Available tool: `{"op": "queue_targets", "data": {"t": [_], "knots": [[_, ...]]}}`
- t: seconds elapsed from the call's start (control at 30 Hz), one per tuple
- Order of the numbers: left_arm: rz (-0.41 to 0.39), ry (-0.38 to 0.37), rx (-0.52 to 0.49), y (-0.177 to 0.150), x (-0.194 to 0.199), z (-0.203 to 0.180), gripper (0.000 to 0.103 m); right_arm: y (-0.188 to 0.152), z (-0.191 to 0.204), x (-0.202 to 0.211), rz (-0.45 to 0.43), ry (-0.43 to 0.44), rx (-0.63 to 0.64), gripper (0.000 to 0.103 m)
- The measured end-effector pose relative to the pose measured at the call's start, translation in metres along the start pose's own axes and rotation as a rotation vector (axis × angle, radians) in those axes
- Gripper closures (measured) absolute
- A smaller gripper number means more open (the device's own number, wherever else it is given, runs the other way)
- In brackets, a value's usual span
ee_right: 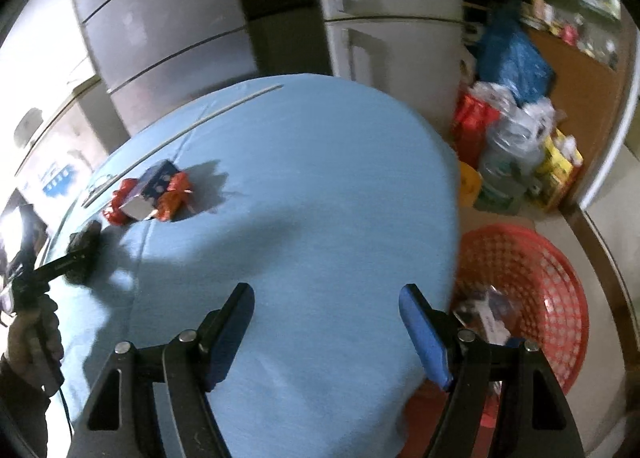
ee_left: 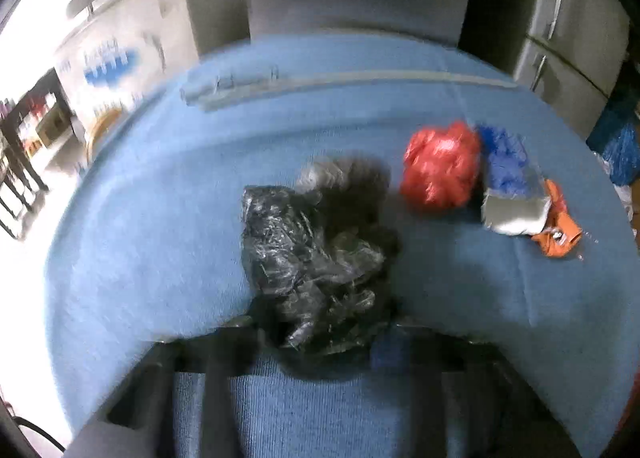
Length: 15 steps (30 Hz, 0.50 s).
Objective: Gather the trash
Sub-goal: 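Move the left tool back to the table and grasp the black plastic bag, then grasp the orange mesh bag with the right tool while the left holds the black bag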
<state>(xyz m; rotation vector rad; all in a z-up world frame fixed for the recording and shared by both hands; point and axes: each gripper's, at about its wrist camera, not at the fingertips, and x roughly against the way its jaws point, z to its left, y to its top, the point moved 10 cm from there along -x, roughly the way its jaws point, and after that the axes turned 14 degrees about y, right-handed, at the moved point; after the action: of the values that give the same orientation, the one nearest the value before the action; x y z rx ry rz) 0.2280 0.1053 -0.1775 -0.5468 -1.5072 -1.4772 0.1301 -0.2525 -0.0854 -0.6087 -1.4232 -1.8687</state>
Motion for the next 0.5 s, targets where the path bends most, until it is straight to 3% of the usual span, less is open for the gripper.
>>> {"op": "queue_targets", "data": {"t": [0.37,0.5], "knots": [[-0.015,-0.023,0.032,-0.023,0.013,0.012,0.073,0.071,0.099,-0.116,0.058,0.234,-0.003,0.025],[-0.011,-0.022,0.038,-0.031,0.023,0.017,0.073,0.080,0.110,-0.169,0.123,0.263,-0.104,0.026]]}}
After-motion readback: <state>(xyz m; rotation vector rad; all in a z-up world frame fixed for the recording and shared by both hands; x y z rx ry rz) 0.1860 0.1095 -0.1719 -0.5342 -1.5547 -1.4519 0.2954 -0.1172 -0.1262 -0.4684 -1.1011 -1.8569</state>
